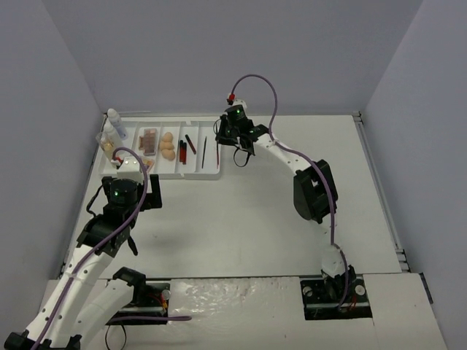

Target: Organize the makeup

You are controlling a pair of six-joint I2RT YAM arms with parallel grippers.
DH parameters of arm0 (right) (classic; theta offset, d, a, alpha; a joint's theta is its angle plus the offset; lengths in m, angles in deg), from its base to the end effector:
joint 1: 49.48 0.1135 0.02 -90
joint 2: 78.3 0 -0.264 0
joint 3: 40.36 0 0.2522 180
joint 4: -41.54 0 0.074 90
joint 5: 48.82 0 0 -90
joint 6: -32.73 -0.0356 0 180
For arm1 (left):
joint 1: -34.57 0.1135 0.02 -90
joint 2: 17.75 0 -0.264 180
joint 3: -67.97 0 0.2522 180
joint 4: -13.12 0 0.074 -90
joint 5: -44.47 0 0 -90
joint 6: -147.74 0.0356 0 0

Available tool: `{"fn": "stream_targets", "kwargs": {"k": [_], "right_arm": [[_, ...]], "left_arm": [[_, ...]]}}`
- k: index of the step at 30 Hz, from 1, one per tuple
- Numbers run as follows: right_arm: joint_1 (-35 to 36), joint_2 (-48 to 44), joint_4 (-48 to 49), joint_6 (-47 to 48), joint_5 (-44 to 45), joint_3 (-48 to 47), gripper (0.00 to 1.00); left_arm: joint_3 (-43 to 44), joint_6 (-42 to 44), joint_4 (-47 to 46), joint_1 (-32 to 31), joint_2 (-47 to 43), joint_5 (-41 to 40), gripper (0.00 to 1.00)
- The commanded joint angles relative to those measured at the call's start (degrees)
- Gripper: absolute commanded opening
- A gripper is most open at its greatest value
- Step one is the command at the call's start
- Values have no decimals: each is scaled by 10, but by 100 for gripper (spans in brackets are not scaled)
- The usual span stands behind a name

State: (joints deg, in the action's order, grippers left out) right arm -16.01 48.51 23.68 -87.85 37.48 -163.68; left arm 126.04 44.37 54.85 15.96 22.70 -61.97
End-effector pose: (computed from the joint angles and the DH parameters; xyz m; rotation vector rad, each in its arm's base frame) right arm 0.4424 0.2953 0.2696 -0.0959 2.0267 0.7900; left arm 0.1531 -0.0409 0.3169 -0.0940 1.9720 -0.0779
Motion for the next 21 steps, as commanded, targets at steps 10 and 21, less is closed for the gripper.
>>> {"fn": "stream_targets", "kwargs": {"k": [10, 21], "right_arm": [[9, 117, 48, -75, -18, -132, 32], [8, 12, 52, 8, 23, -46, 82]], "left_arm": [[17, 8, -27, 4, -6, -25, 97], [24, -16, -10, 4, -22, -19, 97]]}}
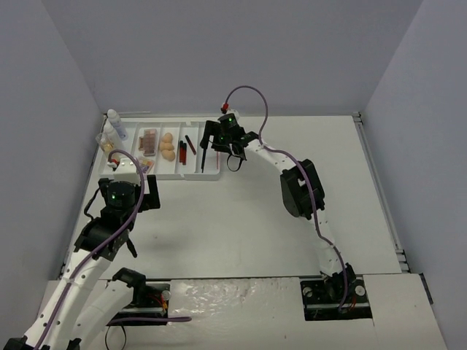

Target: Organize the makeup

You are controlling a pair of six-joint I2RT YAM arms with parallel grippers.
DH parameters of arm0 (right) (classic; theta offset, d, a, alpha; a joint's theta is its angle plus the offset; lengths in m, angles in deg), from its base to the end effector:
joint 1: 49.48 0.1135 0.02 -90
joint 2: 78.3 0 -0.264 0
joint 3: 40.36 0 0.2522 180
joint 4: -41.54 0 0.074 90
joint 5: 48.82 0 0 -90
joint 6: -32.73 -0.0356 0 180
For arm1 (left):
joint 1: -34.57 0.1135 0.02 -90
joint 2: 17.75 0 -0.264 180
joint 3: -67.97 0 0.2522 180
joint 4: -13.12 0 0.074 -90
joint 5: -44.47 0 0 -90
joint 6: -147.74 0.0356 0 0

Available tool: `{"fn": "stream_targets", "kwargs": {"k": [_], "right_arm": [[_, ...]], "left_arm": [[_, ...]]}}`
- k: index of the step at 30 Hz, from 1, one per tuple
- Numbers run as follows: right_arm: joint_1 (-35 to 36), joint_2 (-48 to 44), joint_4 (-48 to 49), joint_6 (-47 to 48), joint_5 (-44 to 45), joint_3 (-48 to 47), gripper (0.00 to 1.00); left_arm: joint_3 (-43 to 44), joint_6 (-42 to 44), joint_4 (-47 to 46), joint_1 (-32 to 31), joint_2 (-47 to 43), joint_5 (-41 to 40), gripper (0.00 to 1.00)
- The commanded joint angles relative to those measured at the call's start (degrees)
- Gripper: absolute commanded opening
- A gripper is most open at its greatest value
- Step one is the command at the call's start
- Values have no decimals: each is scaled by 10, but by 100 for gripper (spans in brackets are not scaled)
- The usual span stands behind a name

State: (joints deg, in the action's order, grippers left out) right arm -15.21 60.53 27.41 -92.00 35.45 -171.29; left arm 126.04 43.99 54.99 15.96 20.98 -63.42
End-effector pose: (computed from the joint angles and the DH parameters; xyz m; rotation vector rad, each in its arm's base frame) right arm 0.4690 0.3239 0.2116 -0.0612 2.0603 0.8716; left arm 0.1472 -0.0380 0.3209 -0.1211 1.9409 -0.0675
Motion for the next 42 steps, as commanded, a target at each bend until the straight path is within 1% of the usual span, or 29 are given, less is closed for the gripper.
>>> {"fn": "stream_targets", "kwargs": {"k": [1, 6, 8, 9, 11, 14, 17, 21, 22, 25, 27, 29, 32, 36, 38, 42], "right_arm": [[-1, -152, 15, 80, 60, 58, 86], [-1, -328, 15, 167, 159, 213, 99], [-3, -406, 15, 195, 191, 267, 100], [-6, -440, 15, 203, 201, 314, 100], [-12, -499, 15, 215, 214, 370, 100], [-22, -614, 9, 234, 234, 458, 100], [-30, -734, -16, 242, 257, 518, 100], [-38, -842, -38, 247, 290, 573, 100], [-38, -849, -45, 252, 293, 582, 100], [-38, -960, -66, 265, 300, 619, 100], [-38, -996, -70, 272, 294, 632, 100], [-39, -1054, -75, 273, 276, 651, 100], [-39, -1099, -92, 267, 265, 665, 100], [-39, -1116, -126, 263, 265, 669, 100], [-38, -1128, -127, 265, 265, 674, 100], [-39, -1121, -128, 262, 260, 676, 100]], "left_arm": [[33, -16, 1, 4, -7, -2, 97], [62, -15, 50, 4, -23, -12, 97], [77, -11, 79, 4, -30, -17, 97], [83, -12, 93, 5, -34, -18, 97], [87, -13, 112, 5, -43, -22, 97], [91, -28, 133, 5, -70, -32, 97], [102, -40, 151, 5, -89, -39, 97], [118, -46, 170, 5, -103, -41, 97], [120, -46, 171, 5, -104, -41, 97], [133, -54, 195, 5, -104, -46, 97], [137, -68, 210, 4, -106, -51, 97], [136, -71, 210, 4, -117, -46, 97], [131, -77, 210, 4, -130, -54, 97], [126, -80, 209, 4, -137, -57, 97], [124, -80, 208, 4, -138, -60, 97], [113, -83, 205, 4, -136, -64, 97]]}}
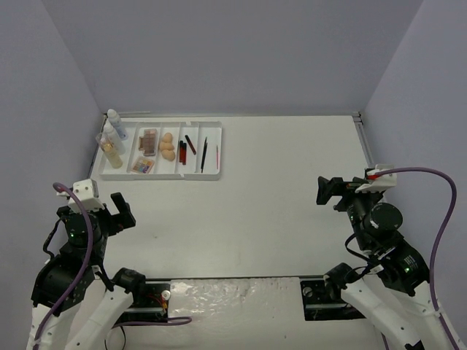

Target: Organize the makeup

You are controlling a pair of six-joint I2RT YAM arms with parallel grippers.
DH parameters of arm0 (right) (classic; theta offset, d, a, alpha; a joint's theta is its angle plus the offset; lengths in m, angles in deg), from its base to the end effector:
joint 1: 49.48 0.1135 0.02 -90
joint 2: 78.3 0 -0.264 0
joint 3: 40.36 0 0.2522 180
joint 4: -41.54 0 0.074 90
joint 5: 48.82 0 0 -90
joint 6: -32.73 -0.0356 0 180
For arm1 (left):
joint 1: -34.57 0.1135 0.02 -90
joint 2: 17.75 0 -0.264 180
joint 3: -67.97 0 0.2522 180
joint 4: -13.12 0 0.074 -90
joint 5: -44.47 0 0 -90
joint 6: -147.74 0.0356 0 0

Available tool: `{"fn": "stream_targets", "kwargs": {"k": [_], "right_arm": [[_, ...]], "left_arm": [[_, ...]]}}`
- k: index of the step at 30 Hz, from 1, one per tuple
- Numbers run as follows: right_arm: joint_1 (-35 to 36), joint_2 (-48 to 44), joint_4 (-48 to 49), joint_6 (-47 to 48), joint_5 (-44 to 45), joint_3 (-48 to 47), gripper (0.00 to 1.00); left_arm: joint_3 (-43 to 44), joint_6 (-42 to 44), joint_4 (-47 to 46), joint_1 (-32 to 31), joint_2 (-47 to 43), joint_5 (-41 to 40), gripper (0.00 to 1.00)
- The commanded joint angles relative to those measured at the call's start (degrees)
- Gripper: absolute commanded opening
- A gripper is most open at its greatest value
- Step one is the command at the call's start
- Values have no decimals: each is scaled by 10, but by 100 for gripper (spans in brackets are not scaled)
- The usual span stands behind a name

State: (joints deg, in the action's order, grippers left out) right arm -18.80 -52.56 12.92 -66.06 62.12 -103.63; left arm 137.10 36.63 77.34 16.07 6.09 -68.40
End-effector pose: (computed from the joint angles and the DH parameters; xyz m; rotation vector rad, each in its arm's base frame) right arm 0.0823 0.0340 0.3984 0.0311 1.4325 0.3092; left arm 0.0584 -0.0050 0.3648 -0.3104 1.8496 -0.0959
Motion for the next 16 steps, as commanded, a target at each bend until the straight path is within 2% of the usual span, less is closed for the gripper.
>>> {"fn": "stream_targets", "kwargs": {"k": [1, 16], "right_arm": [[-3, 12, 17, 1, -7, -1, 100], [-3, 60, 52, -7, -30, -10, 100]], "left_arm": [[0, -10, -20, 3, 14, -13, 97], [-13, -9, -33, 3, 34, 12, 97]]}}
